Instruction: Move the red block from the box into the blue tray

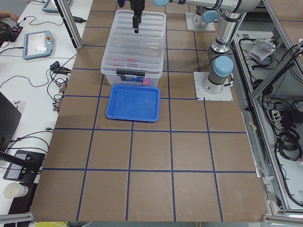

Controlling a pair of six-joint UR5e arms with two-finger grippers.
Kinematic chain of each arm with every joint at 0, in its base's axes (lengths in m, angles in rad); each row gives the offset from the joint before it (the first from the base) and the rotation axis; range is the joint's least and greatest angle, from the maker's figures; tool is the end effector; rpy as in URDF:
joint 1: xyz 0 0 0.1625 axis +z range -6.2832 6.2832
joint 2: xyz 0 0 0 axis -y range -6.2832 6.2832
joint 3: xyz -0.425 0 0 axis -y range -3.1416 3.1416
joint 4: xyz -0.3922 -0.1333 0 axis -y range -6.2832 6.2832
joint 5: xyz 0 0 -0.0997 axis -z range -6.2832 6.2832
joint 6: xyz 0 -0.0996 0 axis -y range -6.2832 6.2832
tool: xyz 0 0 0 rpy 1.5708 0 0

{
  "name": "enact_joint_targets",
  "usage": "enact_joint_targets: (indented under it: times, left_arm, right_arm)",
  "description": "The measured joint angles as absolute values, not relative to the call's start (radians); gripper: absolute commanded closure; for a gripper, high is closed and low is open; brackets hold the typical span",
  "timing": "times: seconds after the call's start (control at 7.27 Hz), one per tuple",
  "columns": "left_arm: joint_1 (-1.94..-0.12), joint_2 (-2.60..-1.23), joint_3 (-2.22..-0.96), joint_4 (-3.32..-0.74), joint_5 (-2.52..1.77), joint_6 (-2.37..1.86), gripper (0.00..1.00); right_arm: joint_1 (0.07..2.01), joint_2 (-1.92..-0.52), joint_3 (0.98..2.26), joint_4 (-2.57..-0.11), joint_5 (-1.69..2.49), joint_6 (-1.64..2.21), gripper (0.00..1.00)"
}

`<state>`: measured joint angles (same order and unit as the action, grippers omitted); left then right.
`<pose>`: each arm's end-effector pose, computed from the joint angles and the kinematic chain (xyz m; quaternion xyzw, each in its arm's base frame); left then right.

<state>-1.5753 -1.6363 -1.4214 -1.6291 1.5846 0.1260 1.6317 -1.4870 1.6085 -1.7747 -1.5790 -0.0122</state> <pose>-0.1343 -0.5203 0.5224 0.0651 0.9978 -0.0124 0.0077 0.1646 -0.5234 0.4474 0.0363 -0.9985 0.0413 0.0031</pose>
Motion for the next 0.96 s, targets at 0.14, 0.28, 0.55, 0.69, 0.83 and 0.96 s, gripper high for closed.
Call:
enact_joint_targets:
  times: [0.14,0.28,0.55,0.69,0.83,0.96]
  left_arm:
    - [-1.578,-1.638,-1.422,-1.629,1.587,0.125,0.0]
    - [-1.577,-1.638,-1.422,-1.629,1.588,0.124,0.0]
    - [-1.564,-1.638,-1.421,-1.64,1.585,0.118,0.0]
    - [-1.558,-1.644,-1.422,-1.643,1.585,0.113,0.0]
    - [-1.558,-1.649,-1.424,-1.642,1.59,0.11,0.0]
    - [-1.559,-1.649,-1.424,-1.639,1.591,0.109,0.0]
  right_arm:
    - [1.632,-1.46,1.67,-1.877,-1.58,-0.011,0.0]
    - [1.632,-1.437,1.731,-1.977,-1.584,-0.011,0.0]
    - [1.631,-1.423,1.798,-2.083,-1.588,-0.013,0.0]
    - [1.631,-1.424,1.809,-2.097,-1.595,-0.014,0.0]
    - [1.63,-1.425,1.815,-2.103,-1.628,-0.015,0.0]
    - [1.626,-1.426,1.818,-2.105,-1.68,-0.016,0.0]
